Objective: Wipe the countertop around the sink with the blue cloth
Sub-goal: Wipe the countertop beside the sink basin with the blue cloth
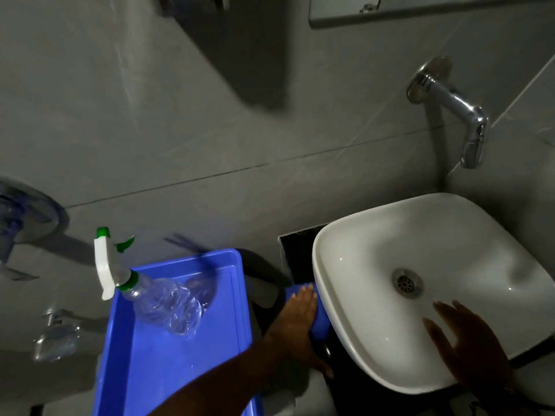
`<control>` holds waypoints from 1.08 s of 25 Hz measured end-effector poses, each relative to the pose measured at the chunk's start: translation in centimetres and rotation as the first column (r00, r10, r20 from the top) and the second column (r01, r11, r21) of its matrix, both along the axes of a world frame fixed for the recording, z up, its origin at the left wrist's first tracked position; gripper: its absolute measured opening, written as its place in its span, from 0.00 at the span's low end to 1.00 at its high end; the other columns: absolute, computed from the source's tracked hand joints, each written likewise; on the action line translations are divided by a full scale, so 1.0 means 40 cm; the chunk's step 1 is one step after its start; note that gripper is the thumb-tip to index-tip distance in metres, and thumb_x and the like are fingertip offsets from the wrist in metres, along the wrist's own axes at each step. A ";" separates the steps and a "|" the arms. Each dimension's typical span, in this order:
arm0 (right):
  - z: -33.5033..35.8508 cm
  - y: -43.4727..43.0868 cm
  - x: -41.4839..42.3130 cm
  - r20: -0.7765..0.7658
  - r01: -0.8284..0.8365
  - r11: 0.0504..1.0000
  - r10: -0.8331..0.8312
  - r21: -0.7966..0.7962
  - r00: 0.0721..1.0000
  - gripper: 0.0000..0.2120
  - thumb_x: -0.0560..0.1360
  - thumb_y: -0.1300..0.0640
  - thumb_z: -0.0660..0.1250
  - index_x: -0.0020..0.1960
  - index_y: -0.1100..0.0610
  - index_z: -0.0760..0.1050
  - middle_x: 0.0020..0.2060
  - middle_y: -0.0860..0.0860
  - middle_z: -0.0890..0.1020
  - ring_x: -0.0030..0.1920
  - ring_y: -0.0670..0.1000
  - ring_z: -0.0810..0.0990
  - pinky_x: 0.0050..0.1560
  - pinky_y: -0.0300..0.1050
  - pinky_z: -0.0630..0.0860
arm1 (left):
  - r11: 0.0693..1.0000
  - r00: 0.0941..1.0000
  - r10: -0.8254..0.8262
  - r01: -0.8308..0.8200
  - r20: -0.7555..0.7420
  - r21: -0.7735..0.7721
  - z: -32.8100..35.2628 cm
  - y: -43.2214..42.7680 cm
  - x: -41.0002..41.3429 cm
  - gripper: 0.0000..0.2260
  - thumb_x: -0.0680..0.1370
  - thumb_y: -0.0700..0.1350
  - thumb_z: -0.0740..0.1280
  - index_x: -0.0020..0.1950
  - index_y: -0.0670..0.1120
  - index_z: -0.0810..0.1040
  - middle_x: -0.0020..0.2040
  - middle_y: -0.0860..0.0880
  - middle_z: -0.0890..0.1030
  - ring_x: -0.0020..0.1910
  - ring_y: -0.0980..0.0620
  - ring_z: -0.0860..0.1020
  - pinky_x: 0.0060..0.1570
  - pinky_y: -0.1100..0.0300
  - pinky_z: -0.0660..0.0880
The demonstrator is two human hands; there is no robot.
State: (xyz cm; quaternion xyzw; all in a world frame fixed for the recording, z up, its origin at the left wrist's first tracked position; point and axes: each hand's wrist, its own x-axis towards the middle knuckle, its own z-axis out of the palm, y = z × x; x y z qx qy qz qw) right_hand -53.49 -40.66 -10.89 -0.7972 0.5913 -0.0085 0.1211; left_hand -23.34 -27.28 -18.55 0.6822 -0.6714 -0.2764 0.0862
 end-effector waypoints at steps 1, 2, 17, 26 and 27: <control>0.006 0.001 -0.003 0.006 -0.009 1.000 0.009 -0.007 1.000 0.32 0.74 0.35 0.56 0.66 0.58 0.73 0.65 0.60 0.76 0.69 0.60 0.70 0.70 0.62 0.66 | 1.000 0.999 -0.011 0.012 0.046 -0.018 0.010 0.043 -0.043 0.59 0.63 0.70 0.73 0.79 0.40 0.46 0.79 0.43 0.40 0.78 0.43 0.36 0.73 0.63 0.30; 0.008 0.002 -0.007 0.022 -0.017 1.000 0.017 -0.016 1.000 0.34 0.73 0.34 0.54 0.66 0.58 0.73 0.66 0.61 0.76 0.69 0.60 0.70 0.71 0.61 0.65 | 0.985 0.990 -0.074 0.092 0.123 -0.145 0.006 0.088 -0.090 0.49 0.69 0.70 0.67 0.78 0.40 0.56 0.79 0.41 0.49 0.78 0.41 0.41 0.74 0.63 0.36; -0.143 0.492 -0.020 0.337 -0.303 0.946 0.324 -0.116 0.884 0.20 0.70 0.46 0.61 0.59 0.53 0.74 0.61 0.53 0.75 0.57 0.61 0.79 0.57 0.49 0.72 | 0.656 0.707 0.654 -0.707 -0.268 -0.263 0.170 0.203 -0.306 0.37 0.77 0.69 0.53 0.71 0.40 0.71 0.79 0.44 0.59 0.79 0.46 0.57 0.76 0.47 0.53; -0.263 0.386 -0.125 0.341 -0.385 0.921 0.347 0.051 0.874 0.44 0.70 0.29 0.57 0.77 0.53 0.52 0.78 0.49 0.56 0.77 0.51 0.52 0.77 0.50 0.51 | 0.825 0.835 0.547 -0.526 0.062 -0.205 0.218 -0.151 -0.455 0.51 0.72 0.75 0.53 0.79 0.38 0.42 0.79 0.36 0.39 0.79 0.42 0.38 0.76 0.47 0.38; -0.267 0.329 -0.184 0.324 -0.378 0.926 0.352 0.021 0.878 0.44 0.70 0.29 0.57 0.76 0.54 0.53 0.77 0.49 0.58 0.78 0.51 0.53 0.76 0.50 0.52 | 0.840 0.857 0.508 -0.473 0.083 -0.266 0.203 -0.143 -0.454 0.52 0.71 0.75 0.53 0.79 0.39 0.44 0.79 0.35 0.40 0.79 0.42 0.38 0.76 0.47 0.38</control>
